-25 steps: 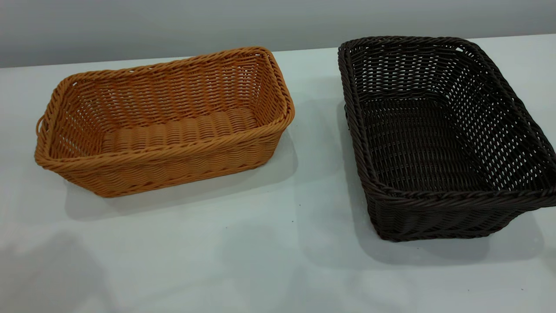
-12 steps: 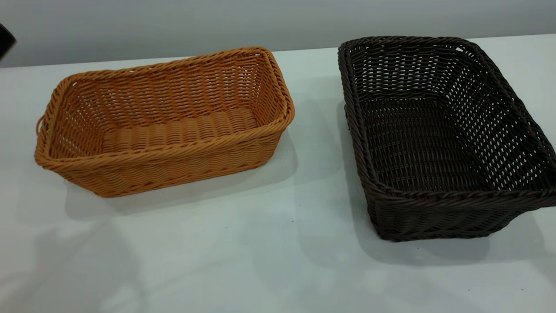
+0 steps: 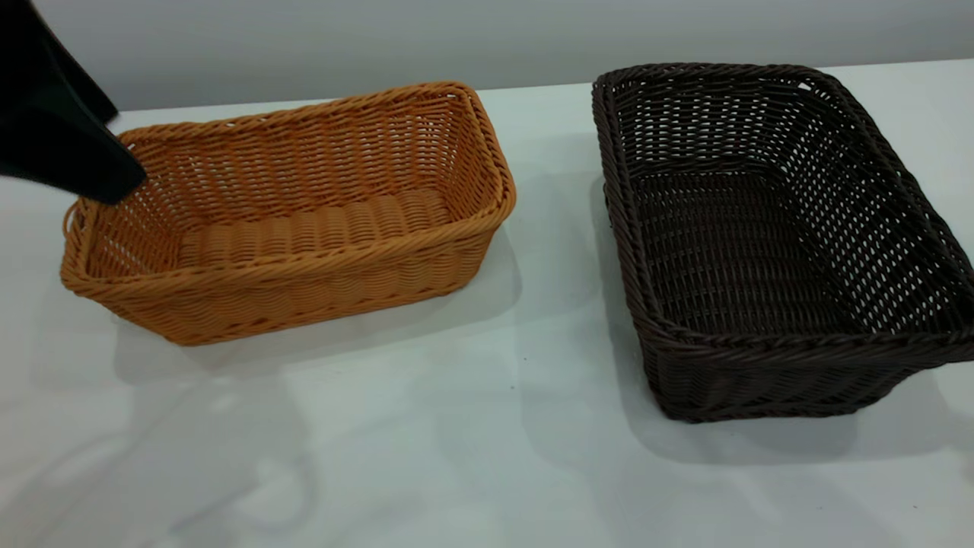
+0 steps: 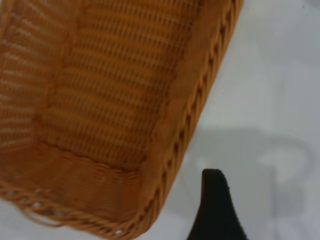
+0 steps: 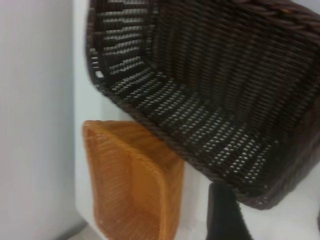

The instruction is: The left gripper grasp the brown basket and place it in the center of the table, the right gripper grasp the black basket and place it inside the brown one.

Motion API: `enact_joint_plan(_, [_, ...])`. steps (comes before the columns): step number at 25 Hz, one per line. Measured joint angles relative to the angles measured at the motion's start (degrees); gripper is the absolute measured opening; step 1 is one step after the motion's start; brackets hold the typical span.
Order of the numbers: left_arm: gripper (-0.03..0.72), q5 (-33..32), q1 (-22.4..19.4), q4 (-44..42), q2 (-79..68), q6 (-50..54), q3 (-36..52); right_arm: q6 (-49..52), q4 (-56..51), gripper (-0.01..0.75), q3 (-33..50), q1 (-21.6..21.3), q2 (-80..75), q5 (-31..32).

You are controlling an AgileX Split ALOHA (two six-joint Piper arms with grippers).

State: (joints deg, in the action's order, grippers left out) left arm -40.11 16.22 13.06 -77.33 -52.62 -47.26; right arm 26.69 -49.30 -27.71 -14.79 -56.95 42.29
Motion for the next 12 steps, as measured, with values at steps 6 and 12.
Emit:
enact_joint_plan(6, [0.435,2.38,0.0,-0.21,-4.07,-0.01,0.0,-0.9,-0.49,0.383,0.0,0.23,-5.16,-1.71])
enact_joint_plan(12, [0.435,3.23,0.0,-0.41,-6.43,-1.43,0.0,1.64,-2.9,0.383,0.0,7.34,-9.55,-7.3])
